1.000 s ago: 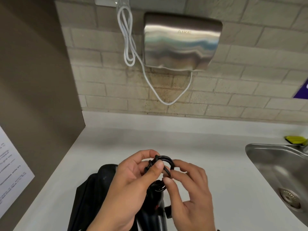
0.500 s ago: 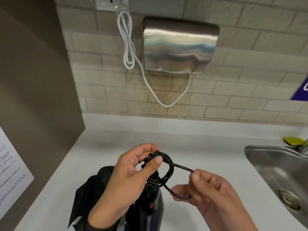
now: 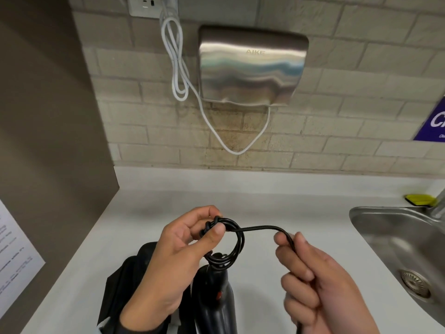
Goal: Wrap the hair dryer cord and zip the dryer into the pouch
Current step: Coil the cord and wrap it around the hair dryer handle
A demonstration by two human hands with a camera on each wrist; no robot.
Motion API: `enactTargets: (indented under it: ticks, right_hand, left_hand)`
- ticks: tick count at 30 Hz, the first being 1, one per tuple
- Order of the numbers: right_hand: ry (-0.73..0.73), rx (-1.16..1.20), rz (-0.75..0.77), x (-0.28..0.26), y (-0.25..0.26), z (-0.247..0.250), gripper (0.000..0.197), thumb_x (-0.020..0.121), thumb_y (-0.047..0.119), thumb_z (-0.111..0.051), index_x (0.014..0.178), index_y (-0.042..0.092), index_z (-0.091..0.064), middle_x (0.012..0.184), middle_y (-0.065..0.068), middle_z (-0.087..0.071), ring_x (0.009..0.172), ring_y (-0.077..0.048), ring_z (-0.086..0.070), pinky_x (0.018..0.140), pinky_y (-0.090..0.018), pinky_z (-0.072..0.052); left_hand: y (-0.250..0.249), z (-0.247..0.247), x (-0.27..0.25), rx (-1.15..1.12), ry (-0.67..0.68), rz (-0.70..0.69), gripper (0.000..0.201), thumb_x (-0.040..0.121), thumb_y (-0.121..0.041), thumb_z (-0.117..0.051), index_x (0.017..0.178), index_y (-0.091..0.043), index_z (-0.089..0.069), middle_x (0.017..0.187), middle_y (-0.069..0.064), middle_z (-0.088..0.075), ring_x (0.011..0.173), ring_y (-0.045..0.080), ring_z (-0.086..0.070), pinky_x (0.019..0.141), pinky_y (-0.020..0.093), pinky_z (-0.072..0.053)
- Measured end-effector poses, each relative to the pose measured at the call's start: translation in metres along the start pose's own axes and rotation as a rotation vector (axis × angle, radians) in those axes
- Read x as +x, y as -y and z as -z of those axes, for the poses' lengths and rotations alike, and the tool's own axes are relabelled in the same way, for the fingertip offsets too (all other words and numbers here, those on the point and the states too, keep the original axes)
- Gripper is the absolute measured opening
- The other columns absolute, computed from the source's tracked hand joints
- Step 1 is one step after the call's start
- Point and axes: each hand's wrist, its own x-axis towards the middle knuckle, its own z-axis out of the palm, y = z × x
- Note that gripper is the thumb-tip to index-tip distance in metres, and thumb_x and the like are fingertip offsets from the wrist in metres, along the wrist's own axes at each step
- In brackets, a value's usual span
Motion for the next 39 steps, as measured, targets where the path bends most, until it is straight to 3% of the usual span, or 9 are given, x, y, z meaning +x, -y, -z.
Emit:
enactTargets:
  ticks: [1,4,8,11,16,20,27,33,39]
  right_hand:
    - [-0.08,-0.131,0.025,-0.002,0.002,-0.003,0.047,0.052,0.035,-0.093,0.083,0.007,-0.071,0.05,0.004,-0.032,0.029,-0.003,-0.021,0.034,-0.008,-0.029]
    - [-0.169,-0.433,0.204,-0.001,0.006,-0.001,0.033,0.066,0.038,-0.079,0.074,0.007,-0.069,0.05,0.003,-0.029,0.032,-0.006,-0.018,0.041,-0.007,-0.026]
    - [-0.127,-0.706,0.429,0.002,0.011,-0.001,0.057,0.064,0.065,-0.075,0.079,0.01,-0.071,0.051,0.002,-0.036,0.044,-0.017,-0.028,0.042,-0.021,-0.029]
    - [-0.085,-0.904,0.565,0.005,0.016,-0.008,0.037,0.08,0.051,-0.065,0.084,0.015,-0.072,0.057,0.003,-0.049,0.053,-0.017,-0.042,0.048,-0.032,-0.037]
    - [-0.017,-0.97,0.578,0.012,0.02,-0.02,0.048,0.083,0.059,-0.06,0.092,0.013,-0.072,0.065,0.003,-0.053,0.051,-0.01,-0.042,0.049,-0.023,-0.039]
    - [-0.079,-0.958,0.59,0.025,0.018,-0.019,0.023,0.095,0.033,-0.056,0.091,0.017,-0.072,0.064,0.003,-0.055,0.049,-0.012,-0.044,0.048,-0.023,-0.039]
    - [-0.177,-0.769,0.505,0.049,-0.009,-0.003,0.011,0.085,0.023,-0.062,0.089,0.014,-0.065,0.066,-0.004,-0.063,0.049,-0.012,-0.043,0.047,-0.022,-0.038]
    - [-0.249,-0.768,0.541,0.05,-0.033,0.002,0.009,0.084,0.03,-0.066,0.087,0.021,-0.069,0.08,0.0,-0.069,0.072,-0.008,-0.059,0.063,-0.023,-0.049]
    - [-0.08,-0.779,0.527,0.037,-0.058,0.015,0.064,0.064,0.068,-0.075,0.1,0.016,-0.071,0.087,-0.008,-0.069,0.075,-0.021,-0.056,0.069,-0.025,-0.046]
  left_hand:
    - [0.0,0.002,0.0,0.044,0.013,-0.024,0.026,0.076,-0.035,-0.079,0.098,-0.022,-0.071,0.086,-0.001,-0.075,0.089,0.015,-0.059,0.083,0.025,-0.044]
    - [-0.001,0.004,-0.003,0.205,0.094,-0.111,0.033,0.076,-0.046,-0.07,0.1,-0.023,-0.068,0.079,0.001,-0.075,0.08,0.01,-0.062,0.08,0.027,-0.04]
    - [-0.002,0.0,-0.01,0.378,0.115,-0.182,0.032,0.071,-0.046,-0.075,0.096,-0.029,-0.067,0.058,-0.01,-0.063,0.06,0.003,-0.056,0.066,0.012,-0.043]
    - [-0.004,-0.002,-0.011,0.503,0.086,-0.209,0.036,0.063,-0.048,-0.08,0.093,-0.032,-0.068,0.057,-0.011,-0.061,0.058,0.005,-0.056,0.064,0.014,-0.044]
    - [-0.002,-0.002,-0.01,0.642,0.039,-0.395,0.025,0.068,-0.047,-0.078,0.088,-0.036,-0.07,0.079,-0.007,-0.072,0.078,0.014,-0.069,0.073,0.025,-0.053]
    - [0.005,-0.004,-0.009,0.632,0.022,-0.497,0.016,0.076,-0.038,-0.076,0.089,-0.03,-0.071,0.078,-0.011,-0.065,0.072,0.014,-0.063,0.068,0.015,-0.046]
    - [0.015,-0.002,-0.013,0.538,-0.054,-0.478,0.018,0.079,-0.041,-0.072,0.095,-0.033,-0.071,0.086,-0.005,-0.067,0.082,0.017,-0.067,0.076,0.02,-0.05]
    - [0.021,-0.001,-0.015,0.504,-0.084,-0.476,0.018,0.083,-0.036,-0.068,0.098,-0.028,-0.071,0.091,0.003,-0.07,0.089,0.021,-0.069,0.078,0.025,-0.053]
    - [0.021,-0.004,-0.015,0.431,-0.167,-0.47,0.02,0.078,-0.033,-0.072,0.096,-0.026,-0.073,0.103,-0.002,-0.071,0.103,0.013,-0.068,0.087,0.015,-0.049]
